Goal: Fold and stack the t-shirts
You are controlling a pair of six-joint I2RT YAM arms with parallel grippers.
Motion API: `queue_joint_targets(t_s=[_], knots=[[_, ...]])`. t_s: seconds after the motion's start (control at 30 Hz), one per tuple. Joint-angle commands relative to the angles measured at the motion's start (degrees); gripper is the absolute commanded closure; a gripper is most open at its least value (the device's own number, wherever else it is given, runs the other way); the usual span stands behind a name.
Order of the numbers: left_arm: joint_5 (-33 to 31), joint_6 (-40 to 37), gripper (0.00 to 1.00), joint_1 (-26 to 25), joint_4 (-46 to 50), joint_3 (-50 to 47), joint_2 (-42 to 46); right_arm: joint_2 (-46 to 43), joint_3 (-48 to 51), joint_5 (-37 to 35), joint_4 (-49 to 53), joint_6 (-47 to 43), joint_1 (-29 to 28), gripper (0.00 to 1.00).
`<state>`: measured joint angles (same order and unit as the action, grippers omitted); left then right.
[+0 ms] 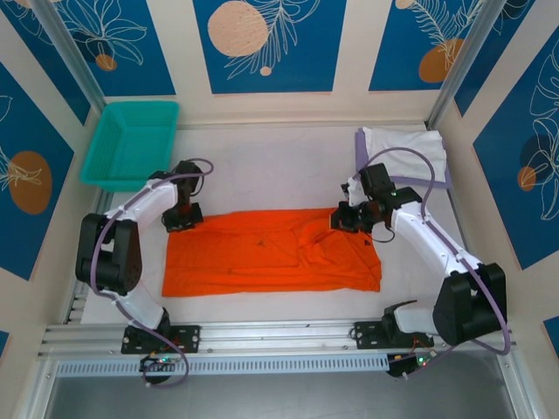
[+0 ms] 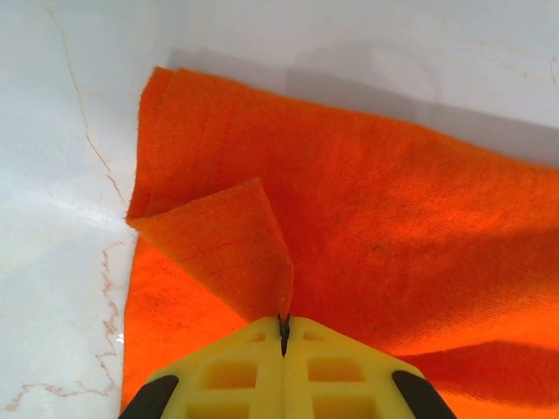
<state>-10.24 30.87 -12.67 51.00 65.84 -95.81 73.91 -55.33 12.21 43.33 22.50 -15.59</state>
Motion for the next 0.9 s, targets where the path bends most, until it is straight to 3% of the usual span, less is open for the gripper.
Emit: queue_joint_targets(t_s=[0.0,0.1,0.23,0.33,0.5,0.6,0.73,0.87], knots=[[3.21,-0.23,0.95,-0.22,2.52,-1.84,1.26,-1.54,2.85,-0.23,3.16,1.26,-0.58,1.0],[1.92,0.07,0.84,-0.01,4.17,-0.52,0.58,-0.75,4.37,-2.49,4.88,2.49,-0.66,0.98],[-3.65,1.19,0.69,0.5,6.36,1.98,1.18,0.19,4.99,-9.7,10.57,5.44,0.84,0.72],[-6.91,1.16,0.61,1.12,6.73,2.97,1.39,-1.07,5.7,-12.83,12.33,7.95,2.68,0.64],[-6.07,-2.09,0.58,1.31,5.75,5.33,1.32,-4.98,3.53,-15.76,10.51,19.78,8.25,0.51],[-0.54,-5.49,0.58,0.4,3.8,7.33,-0.09,-4.52,4.88,-12.95,-0.4,22.81,10.93,0.54],[4.83,-6.88,0.75,0.03,1.35,9.08,-3.2,7.32,-0.23,-4.6,-10.11,18.82,10.64,0.68],[1.79,-7.15,0.78,0.1,1.03,11.89,-8.86,20.2,-8.69,-1.71,-8.9,16.79,9.56,0.78]])
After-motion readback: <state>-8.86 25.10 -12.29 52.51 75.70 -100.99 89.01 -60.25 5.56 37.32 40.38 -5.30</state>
